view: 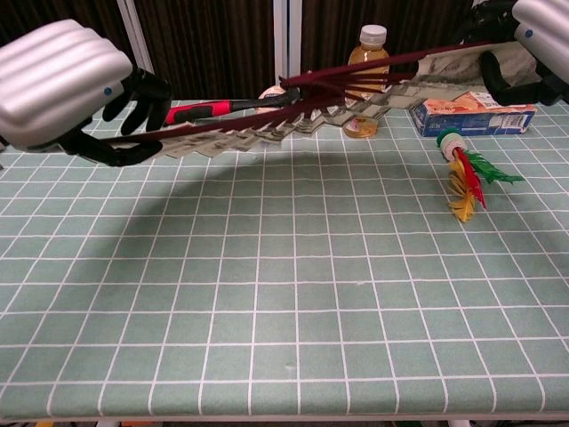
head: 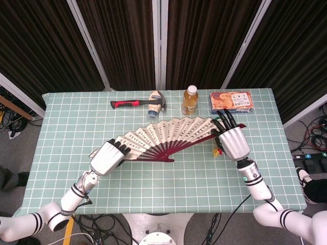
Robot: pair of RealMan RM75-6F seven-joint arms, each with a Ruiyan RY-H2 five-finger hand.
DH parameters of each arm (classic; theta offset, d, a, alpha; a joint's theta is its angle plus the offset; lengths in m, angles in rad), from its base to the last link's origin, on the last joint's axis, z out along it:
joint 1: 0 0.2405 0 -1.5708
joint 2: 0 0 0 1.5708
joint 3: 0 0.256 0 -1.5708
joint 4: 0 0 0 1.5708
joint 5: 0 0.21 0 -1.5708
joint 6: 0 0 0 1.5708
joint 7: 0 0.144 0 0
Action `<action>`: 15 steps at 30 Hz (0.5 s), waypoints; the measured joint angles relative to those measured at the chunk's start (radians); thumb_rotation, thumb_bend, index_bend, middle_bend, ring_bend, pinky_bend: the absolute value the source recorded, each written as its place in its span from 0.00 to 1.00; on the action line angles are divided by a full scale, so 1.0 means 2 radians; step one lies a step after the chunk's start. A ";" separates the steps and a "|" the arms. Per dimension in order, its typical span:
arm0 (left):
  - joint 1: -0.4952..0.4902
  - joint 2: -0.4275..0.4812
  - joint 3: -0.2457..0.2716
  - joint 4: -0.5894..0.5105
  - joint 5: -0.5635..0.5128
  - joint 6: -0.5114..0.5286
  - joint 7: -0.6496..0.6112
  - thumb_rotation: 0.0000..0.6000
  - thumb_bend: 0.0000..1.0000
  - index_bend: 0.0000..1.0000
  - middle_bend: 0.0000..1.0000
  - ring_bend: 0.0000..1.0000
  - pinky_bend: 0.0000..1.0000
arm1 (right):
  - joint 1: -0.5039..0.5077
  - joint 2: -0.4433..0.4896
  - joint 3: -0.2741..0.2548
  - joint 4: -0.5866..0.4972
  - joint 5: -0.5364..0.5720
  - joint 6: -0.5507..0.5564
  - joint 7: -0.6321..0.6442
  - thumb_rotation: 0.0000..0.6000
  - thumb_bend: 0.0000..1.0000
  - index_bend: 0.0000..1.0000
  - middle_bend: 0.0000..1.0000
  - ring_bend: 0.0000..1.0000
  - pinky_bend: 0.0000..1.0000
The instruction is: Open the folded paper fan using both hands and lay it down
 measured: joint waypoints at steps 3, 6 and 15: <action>0.003 -0.005 0.002 0.006 0.001 0.000 0.016 1.00 0.32 0.58 0.67 0.68 0.73 | -0.008 -0.029 -0.006 0.051 -0.010 0.012 0.012 1.00 0.68 0.55 0.25 0.04 0.00; 0.006 -0.009 0.004 0.008 -0.002 -0.004 0.043 1.00 0.31 0.56 0.65 0.68 0.72 | -0.016 -0.056 -0.012 0.095 -0.018 0.020 0.025 1.00 0.67 0.50 0.22 0.01 0.00; 0.022 -0.007 0.013 -0.029 -0.033 -0.038 0.127 1.00 0.21 0.41 0.55 0.59 0.66 | -0.048 -0.096 -0.030 0.144 -0.020 0.014 0.047 1.00 0.60 0.16 0.12 0.00 0.00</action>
